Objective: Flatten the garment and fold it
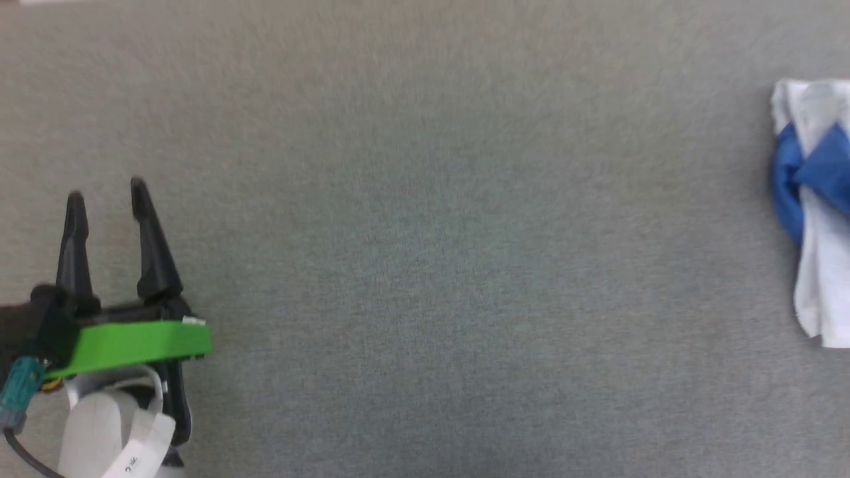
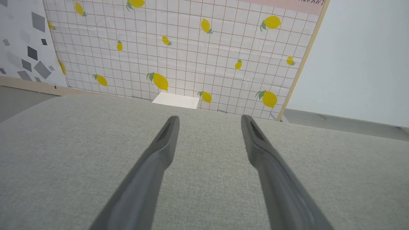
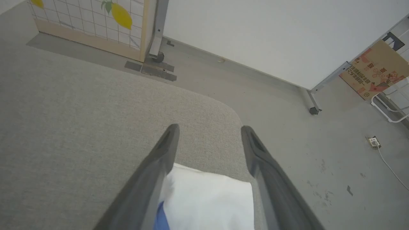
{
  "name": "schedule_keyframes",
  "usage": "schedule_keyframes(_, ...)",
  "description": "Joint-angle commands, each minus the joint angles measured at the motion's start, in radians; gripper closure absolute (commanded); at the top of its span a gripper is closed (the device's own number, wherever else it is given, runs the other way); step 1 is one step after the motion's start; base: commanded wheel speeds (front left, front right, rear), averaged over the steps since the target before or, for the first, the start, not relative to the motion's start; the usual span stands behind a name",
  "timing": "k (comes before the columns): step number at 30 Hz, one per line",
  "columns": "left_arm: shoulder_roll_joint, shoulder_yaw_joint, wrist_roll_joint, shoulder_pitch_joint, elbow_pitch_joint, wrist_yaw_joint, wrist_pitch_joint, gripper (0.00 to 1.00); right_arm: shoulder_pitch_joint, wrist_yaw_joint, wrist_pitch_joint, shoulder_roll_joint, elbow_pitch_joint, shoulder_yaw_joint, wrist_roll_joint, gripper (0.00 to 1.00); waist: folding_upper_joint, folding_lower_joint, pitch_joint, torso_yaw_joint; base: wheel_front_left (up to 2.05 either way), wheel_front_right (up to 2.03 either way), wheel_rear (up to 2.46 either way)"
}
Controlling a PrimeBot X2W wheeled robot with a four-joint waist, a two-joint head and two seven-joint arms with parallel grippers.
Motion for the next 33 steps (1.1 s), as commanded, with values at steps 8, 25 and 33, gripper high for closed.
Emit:
schedule_keyframes(8, -0.015, 0.028, -0.028, 0.059, 0.041, 0.044, -0.003, 0.0, 0.078, -0.002, -0.175, 0.299, -0.176, -0.109, 0.005, 0.0, 0.0, 0.0, -0.293, 0.037, 0.0, 0.0, 0.0)
schedule_keyframes(25, -0.013, -0.051, 0.056, 0.147, 0.126, 0.068, 0.001, 0.0, 0.53, -0.002, -0.456, 0.63, -0.266, -0.113, -0.126, 0.0, 0.0, 0.0, -0.478, 0.124, 0.0, 0.0, 0.0)
schedule_keyframes(33, -0.019, -0.123, 0.075, 0.177, 0.219, 0.046, 0.005, 0.0, 0.639, -0.002, -0.473, 0.631, -0.193, -0.083, -0.117, 0.0, 0.0, 0.0, -0.497, 0.132, 0.0, 0.0, 0.0)
